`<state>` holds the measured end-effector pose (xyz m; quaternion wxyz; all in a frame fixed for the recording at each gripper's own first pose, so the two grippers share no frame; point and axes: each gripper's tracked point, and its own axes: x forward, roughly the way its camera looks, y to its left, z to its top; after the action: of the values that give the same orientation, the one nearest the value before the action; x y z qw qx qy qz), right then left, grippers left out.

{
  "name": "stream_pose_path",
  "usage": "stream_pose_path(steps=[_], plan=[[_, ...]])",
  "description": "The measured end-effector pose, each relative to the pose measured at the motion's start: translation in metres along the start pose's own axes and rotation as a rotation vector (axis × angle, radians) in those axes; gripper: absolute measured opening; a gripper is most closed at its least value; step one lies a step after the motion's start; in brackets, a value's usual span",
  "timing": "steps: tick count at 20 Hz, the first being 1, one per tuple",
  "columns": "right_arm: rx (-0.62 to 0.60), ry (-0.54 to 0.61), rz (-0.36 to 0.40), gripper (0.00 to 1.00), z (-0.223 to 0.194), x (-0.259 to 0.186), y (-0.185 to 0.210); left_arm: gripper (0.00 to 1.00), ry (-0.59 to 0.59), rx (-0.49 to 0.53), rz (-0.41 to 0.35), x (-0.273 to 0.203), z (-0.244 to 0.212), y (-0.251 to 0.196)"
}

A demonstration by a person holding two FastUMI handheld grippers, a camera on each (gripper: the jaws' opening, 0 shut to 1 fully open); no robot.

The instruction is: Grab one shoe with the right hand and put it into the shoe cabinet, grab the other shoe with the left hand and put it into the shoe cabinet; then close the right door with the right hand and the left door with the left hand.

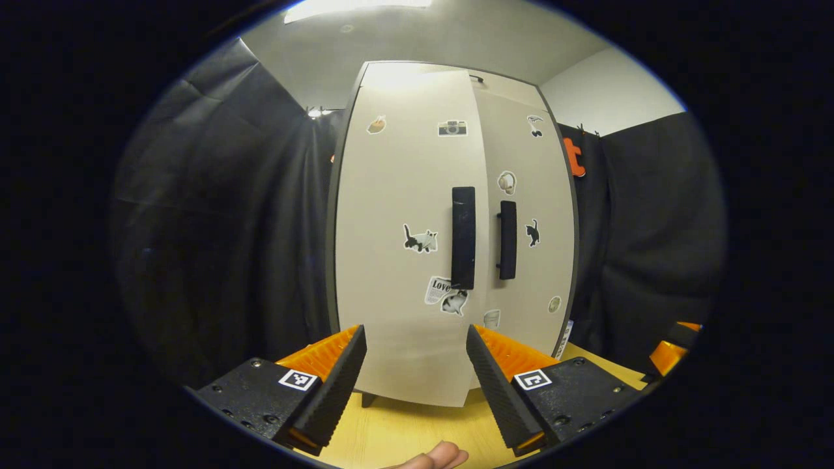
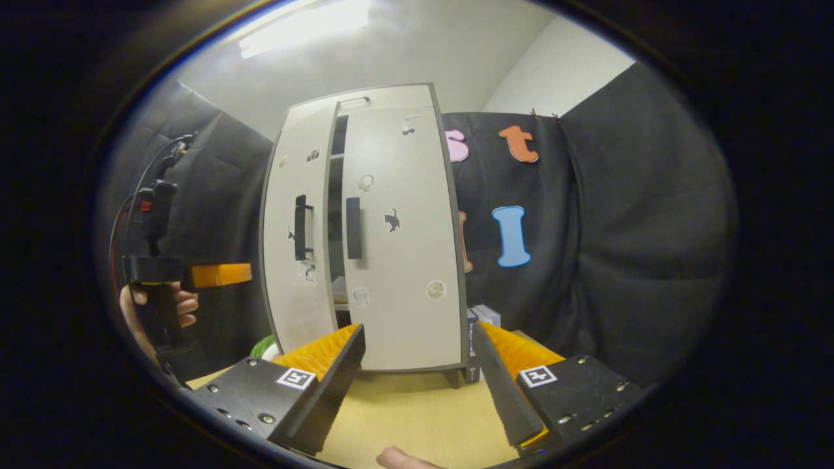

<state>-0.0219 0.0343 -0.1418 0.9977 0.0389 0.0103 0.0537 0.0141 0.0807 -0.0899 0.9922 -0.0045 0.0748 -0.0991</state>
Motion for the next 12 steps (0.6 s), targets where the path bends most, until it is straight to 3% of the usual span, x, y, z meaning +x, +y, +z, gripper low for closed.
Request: stream_pose_path(steps=[2,5,10,12], plan=[[0.015,0.009,0.007,0.98,0.000,-0.003,0.005,0.95,0.024,0.016,0.019,-0.025,-0.014,0.006],[0.070,0.002,0.085,0.98,0.010,-0.019,0.033,0.95,0.041,0.002,-0.001,-0.049,-0.027,0.002],[-0.018,-0.056,0.076,0.98,0.031,-0.027,0.048,0.95,0.050,-0.007,0.068,-0.078,-0.033,0.026],[-0.041,-0.058,0.085,0.98,0.031,-0.026,0.056,0.96,0.038,-0.014,0.058,-0.090,-0.029,0.023]])
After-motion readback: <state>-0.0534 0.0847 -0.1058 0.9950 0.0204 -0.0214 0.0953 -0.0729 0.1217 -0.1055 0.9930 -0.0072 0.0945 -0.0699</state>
